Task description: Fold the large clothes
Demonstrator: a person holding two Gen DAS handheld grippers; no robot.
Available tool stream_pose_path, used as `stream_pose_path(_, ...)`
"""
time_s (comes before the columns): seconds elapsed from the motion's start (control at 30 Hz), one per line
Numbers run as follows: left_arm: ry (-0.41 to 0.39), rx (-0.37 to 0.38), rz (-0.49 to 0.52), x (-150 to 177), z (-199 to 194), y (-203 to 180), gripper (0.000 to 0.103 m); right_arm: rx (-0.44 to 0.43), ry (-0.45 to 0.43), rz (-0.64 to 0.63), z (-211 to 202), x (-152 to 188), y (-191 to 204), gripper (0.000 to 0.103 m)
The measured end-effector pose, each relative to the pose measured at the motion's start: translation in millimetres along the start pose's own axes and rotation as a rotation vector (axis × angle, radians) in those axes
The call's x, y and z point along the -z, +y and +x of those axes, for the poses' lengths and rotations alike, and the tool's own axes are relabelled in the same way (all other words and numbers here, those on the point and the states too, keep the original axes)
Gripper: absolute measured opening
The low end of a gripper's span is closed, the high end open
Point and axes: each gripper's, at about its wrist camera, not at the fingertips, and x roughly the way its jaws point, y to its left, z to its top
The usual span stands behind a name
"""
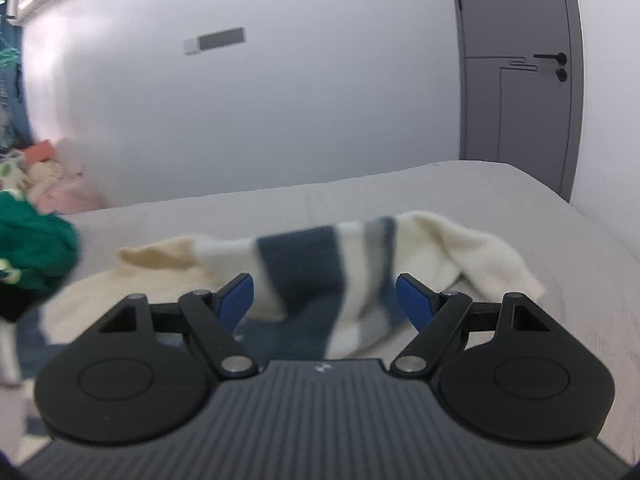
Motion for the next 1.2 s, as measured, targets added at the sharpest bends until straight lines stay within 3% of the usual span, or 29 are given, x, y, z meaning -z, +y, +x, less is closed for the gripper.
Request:
stream_pose_path(0.17, -0.027, 0.018, 0.013, 9, -29, -13, 0.053, -0.066, 0.085, 0.088, -44, 35, 19, 0.080)
stream_pose_path(0.27, -0.002, -0.008, 0.014, 14, -37, -18, 0.053, -0.103, 0.155, 0.151, -66, 55, 29, 0.080)
stream_pose_path(0.37, 0.037, 0.021, -0.040, 19, -43, -17, 0.055, -0.135, 0.194, 0.209, -84, 77, 32, 0.080)
stream_pose_path(0.43, 0.051, 0.016, -0.048, 25, -45, -16, 0.060, -0.133, 0.206, 0.238, -92, 94, 33, 0.080)
stream_pose_path(0.57, 0.097, 0.009, -0.057, 40, -45, -15, 0.061, -0.123, 0.272, 0.298, -100, 120, 25, 0.080)
stream_pose_path(0.73, 0.147, 0.014, -0.102, 50, -40, -9, 0.061, -0.132, 0.319, 0.344, -96, 131, 21, 0.080)
stream_pose_path(0.83, 0.193, 0.067, -0.196, 57, -33, -1, 0.061, -0.139, 0.326, 0.346, -91, 134, 22, 0.080)
stream_pose_path(0.97, 0.257, 0.073, -0.294, 70, -21, 6, 0.061, -0.157, 0.366, 0.363, -79, 143, 20, 0.080)
stream_pose_path(1.2, 0.297, 0.059, -0.325, 85, -12, 0, 0.061, -0.195, 0.427, 0.427, -64, 152, 18, 0.080)
